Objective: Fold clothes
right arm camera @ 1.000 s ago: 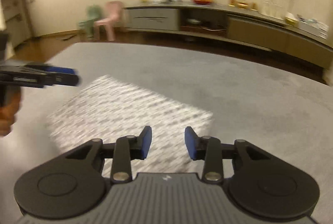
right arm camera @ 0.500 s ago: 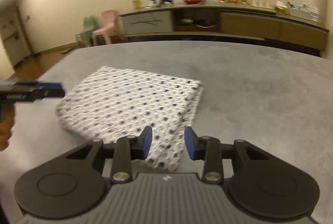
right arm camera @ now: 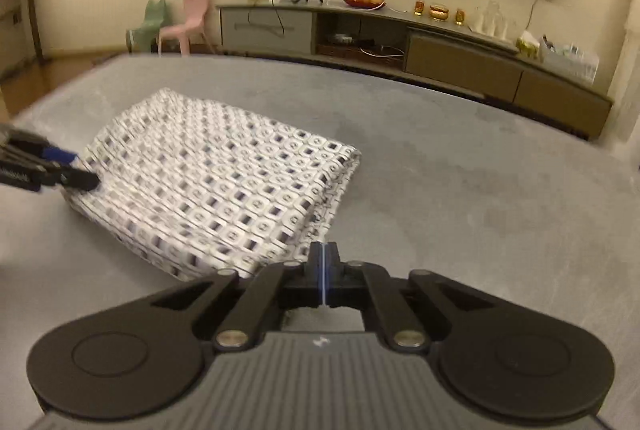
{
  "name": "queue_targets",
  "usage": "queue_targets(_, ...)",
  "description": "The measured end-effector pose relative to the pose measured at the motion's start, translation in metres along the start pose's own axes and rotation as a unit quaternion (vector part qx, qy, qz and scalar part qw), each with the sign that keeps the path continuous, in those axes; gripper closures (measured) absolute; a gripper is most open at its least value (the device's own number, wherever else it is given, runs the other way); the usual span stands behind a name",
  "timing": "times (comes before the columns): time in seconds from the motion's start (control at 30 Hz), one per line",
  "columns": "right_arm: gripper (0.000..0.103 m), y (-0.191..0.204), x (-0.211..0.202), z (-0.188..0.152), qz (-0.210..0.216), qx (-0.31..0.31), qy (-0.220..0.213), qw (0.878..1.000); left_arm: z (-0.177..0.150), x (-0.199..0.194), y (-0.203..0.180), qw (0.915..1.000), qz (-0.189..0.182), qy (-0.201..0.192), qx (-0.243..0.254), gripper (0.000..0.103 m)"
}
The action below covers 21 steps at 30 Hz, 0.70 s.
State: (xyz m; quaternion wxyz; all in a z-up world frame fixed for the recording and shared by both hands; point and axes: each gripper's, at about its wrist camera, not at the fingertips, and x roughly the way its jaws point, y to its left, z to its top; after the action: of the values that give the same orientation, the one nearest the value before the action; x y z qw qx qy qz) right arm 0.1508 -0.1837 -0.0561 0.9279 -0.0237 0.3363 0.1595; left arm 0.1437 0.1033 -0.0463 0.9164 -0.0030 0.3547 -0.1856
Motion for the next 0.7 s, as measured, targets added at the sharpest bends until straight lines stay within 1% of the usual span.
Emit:
queue_targets(0.03, 0.086, 0.003, -0.005, 0.002, 0.020, 0.008, -0.009, 1.000, 0.001, -0.005, -0.002, 0.9999, 0.010, -0.006, -0.009, 0.054)
queue_targets(0.07, 0.080, 0.006, -0.010, 0.003, 0.041, 0.016, -0.017, 0.999, 0.001, -0.006, -0.003, 0.9997, 0.019, -0.003, -0.018, 0.052)
queue_targets(0.1, 0.076, 0.010, -0.013, 0.005, 0.062, 0.022, -0.021, 0.998, -0.001, -0.004, -0.004, 0.9993, 0.026, 0.005, -0.028, 0.051)
queue_targets(0.13, 0.069, 0.017, -0.010, 0.004, 0.077, 0.020, -0.016, 0.997, -0.003, -0.002, -0.004, 0.9986, 0.034, 0.012, -0.038, 0.051)
queue_targets(0.2, 0.068, 0.030, -0.001, 0.001, 0.105, 0.013, -0.004, 0.994, -0.007, 0.003, -0.006, 0.9974, 0.045, 0.026, -0.049, 0.051)
queue_targets(0.3, 0.068, 0.044, 0.019, -0.009, 0.080, -0.029, 0.027, 0.996, -0.009, 0.010, -0.008, 0.9973, 0.046, 0.033, -0.047, 0.051)
queue_targets(0.37, 0.069, 0.040, 0.028, -0.011, 0.066, -0.039, 0.032, 0.997, -0.007, 0.014, -0.009, 0.9975, 0.043, 0.033, -0.047, 0.049)
queue_targets(0.43, 0.069, 0.033, 0.032, -0.008, 0.055, -0.038, 0.031, 0.997, -0.006, 0.018, -0.011, 0.9977, 0.039, 0.031, -0.045, 0.048)
queue_targets(0.53, 0.069, 0.022, 0.036, -0.001, 0.038, -0.037, 0.030, 0.998, -0.003, 0.026, -0.014, 0.9980, 0.035, 0.029, -0.044, 0.044)
queue_targets(0.57, 0.069, 0.018, 0.038, 0.001, 0.032, -0.037, 0.029, 0.998, -0.002, 0.030, -0.015, 0.9981, 0.034, 0.028, -0.044, 0.040)
queue_targets(0.63, 0.069, 0.011, 0.041, 0.003, 0.018, -0.035, 0.027, 0.999, -0.001, 0.035, -0.017, 0.9983, 0.036, 0.024, -0.039, 0.039)
queue_targets(0.7, 0.064, 0.003, 0.041, 0.001, -0.002, -0.022, 0.025, 0.999, -0.001, 0.035, -0.019, 0.9983, 0.039, 0.021, -0.039, 0.039)
